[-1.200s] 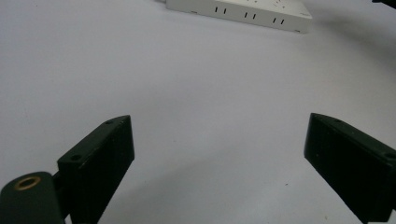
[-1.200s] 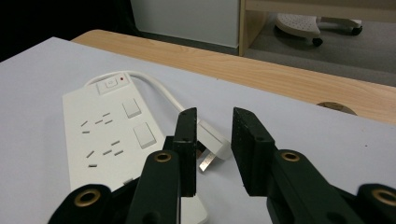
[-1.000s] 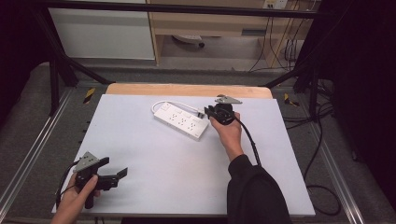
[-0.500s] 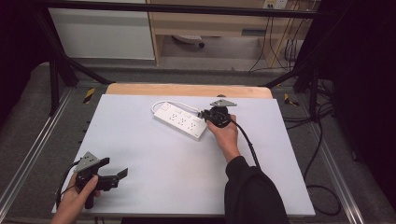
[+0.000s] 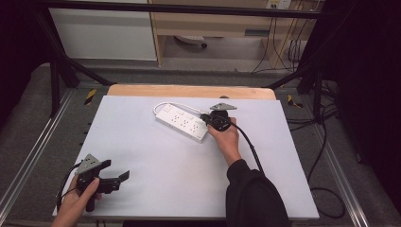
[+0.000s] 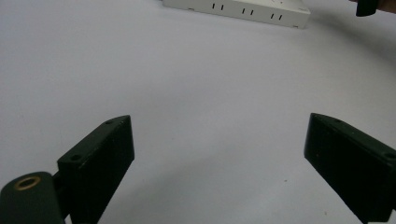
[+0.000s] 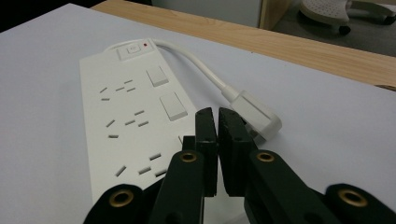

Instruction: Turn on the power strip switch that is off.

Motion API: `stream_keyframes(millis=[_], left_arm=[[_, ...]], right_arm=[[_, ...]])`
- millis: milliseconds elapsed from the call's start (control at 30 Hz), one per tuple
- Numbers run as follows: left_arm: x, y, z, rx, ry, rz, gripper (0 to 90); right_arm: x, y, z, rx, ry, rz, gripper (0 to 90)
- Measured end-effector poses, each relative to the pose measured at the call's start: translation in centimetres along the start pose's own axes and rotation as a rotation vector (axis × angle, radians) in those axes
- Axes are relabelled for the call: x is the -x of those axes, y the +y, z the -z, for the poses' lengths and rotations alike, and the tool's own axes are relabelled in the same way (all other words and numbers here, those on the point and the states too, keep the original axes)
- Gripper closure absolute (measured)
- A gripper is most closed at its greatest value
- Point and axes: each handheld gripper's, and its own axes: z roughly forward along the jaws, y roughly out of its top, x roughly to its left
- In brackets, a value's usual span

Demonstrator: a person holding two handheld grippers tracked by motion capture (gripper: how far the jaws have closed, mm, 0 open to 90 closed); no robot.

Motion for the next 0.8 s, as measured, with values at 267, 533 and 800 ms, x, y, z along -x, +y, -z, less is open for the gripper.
stream_keyframes(millis=[267, 533, 800], left_arm=[[0.0, 0.0, 0.0, 0.001, 0.001, -0.001, 8.4], [0.0, 0.0, 0.0, 0.0, 0.002, -0.002, 8.4], [0.0, 0.0, 0.0, 0.001, 0.001, 0.0, 8.4]], right_arm=[[-0.1, -0.2, -0.3, 0.0, 0.009, -0.006, 88.6], [-0.4, -0.4, -1.0, -0.005, 0.011, -0.015, 89.3], [-0.5, -0.7, -1.7, -0.004, 0.01, -0.03, 89.7]])
